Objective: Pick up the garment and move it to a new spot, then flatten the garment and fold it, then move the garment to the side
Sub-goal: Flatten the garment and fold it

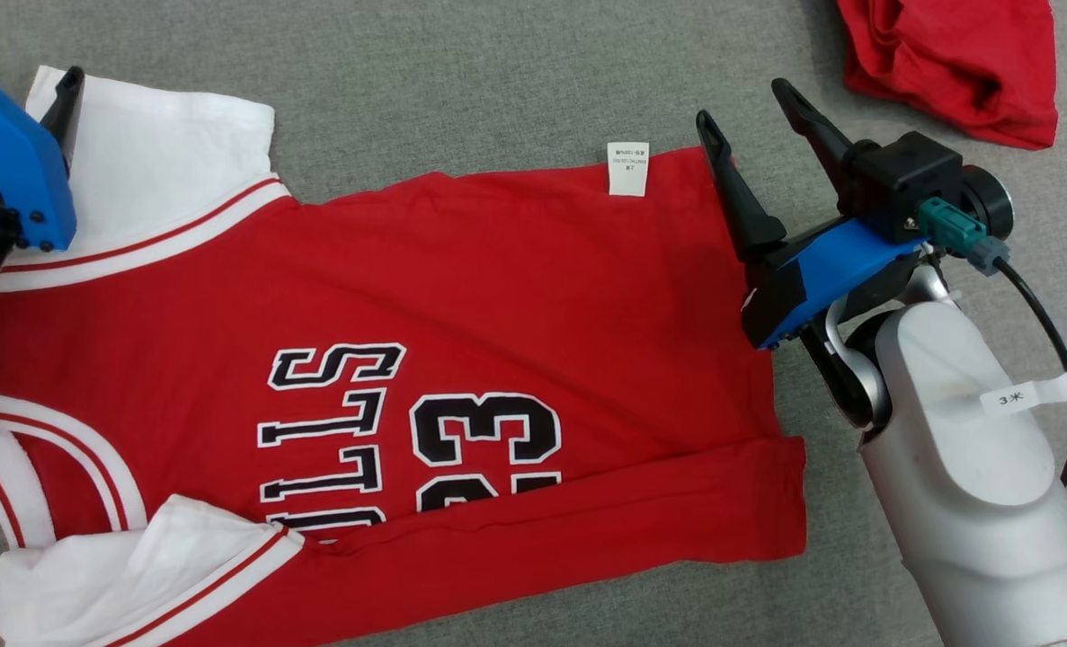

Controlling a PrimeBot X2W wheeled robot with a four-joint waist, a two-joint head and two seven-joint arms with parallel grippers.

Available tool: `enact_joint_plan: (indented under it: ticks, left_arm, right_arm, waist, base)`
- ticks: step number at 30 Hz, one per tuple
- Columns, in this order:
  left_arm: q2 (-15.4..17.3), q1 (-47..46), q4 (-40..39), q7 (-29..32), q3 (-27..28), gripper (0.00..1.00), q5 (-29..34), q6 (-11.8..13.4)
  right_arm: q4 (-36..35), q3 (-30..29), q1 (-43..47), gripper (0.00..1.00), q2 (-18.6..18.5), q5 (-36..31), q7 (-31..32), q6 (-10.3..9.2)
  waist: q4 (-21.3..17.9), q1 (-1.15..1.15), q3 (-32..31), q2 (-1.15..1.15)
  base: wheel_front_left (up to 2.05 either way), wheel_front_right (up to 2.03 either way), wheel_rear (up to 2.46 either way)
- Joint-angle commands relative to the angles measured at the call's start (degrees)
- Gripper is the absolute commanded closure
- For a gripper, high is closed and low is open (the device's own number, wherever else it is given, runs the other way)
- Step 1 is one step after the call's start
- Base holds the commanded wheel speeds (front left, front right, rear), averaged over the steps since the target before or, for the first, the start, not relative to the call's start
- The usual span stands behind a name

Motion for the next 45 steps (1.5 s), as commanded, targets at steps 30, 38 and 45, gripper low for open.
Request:
enact_joint_plan:
  ticks: [30, 38, 45]
  left_arm:
    - [-1.6, -5.3, 3.2, -7.7, -15.8, 1.00, -14.4, 0.0]
    - [-1.9, -7.4, 2.8, -12.4, -19.2, 1.00, -16.7, 0.0]
    - [-2.1, -6.1, 1.1, -19.5, -20.7, 1.00, -18.8, 0.0]
  right_arm:
    - [3.3, 2.7, -1.4, 0.59, -4.3, 4.9, 17.6, 0.01]
    - [1.7, 0.0, -2.1, 1.00, -4.1, 3.9, 17.4, 0.01]
    - [4.1, -3.5, -1.0, 1.00, -3.8, 2.1, 11.3, 0.01]
  waist:
    - [2.9, -0.01, 0.2, -0.02]
    - [4.5, -0.01, -0.1, -0.02]
    - [6.6, -0.01, -4.0, -0.02]
  base:
    - [0.00, 0.00, 0.00]
    - [0.00, 0.00, 0.00]
    - [0.00, 0.00, 0.00]
